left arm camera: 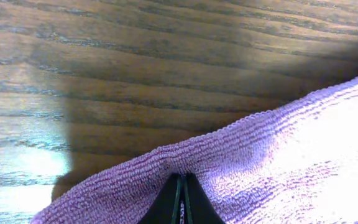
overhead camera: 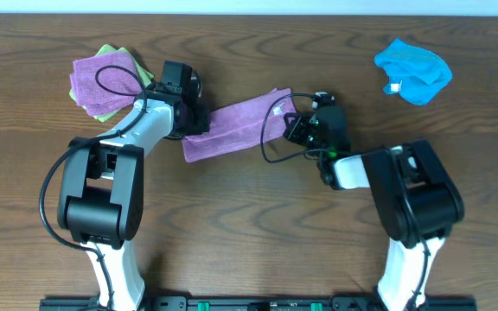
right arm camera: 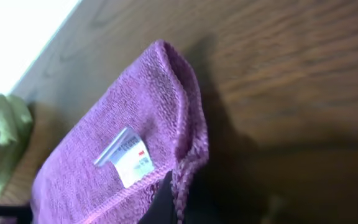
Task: Fold the cloth
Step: 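Fold the right end of the strip toward the left gripper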
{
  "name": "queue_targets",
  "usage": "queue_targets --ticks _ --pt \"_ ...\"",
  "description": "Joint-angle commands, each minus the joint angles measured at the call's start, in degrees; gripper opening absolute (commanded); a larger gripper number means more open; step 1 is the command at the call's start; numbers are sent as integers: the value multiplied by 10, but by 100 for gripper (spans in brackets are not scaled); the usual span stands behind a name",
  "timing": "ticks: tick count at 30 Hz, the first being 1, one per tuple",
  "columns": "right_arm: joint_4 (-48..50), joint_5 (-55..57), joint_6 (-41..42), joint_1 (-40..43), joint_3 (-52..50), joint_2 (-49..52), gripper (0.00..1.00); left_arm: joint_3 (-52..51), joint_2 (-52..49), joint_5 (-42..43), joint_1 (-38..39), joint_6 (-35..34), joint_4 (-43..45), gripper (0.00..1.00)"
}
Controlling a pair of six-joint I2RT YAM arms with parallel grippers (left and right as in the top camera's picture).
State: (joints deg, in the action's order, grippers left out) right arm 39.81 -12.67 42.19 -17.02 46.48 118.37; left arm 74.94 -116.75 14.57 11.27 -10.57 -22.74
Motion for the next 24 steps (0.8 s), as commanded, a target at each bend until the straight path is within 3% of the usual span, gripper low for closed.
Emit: queue_targets --ticks 1,8,18,24 --pt "-31 0 -64 2 -11 -48 1 3 -16 -17 -4 -7 -10 6" --pt "-66 0 -125 -2 -11 -108 1 3 -16 -14 -4 -19 -10 6" --pt "-76 -27 -189 -39 14 -115 1 3 -16 -15 -4 -19 -9 6" --pt "-166 -39 -267 -85 78 -115 1 3 -16 -17 -4 -19 3 6"
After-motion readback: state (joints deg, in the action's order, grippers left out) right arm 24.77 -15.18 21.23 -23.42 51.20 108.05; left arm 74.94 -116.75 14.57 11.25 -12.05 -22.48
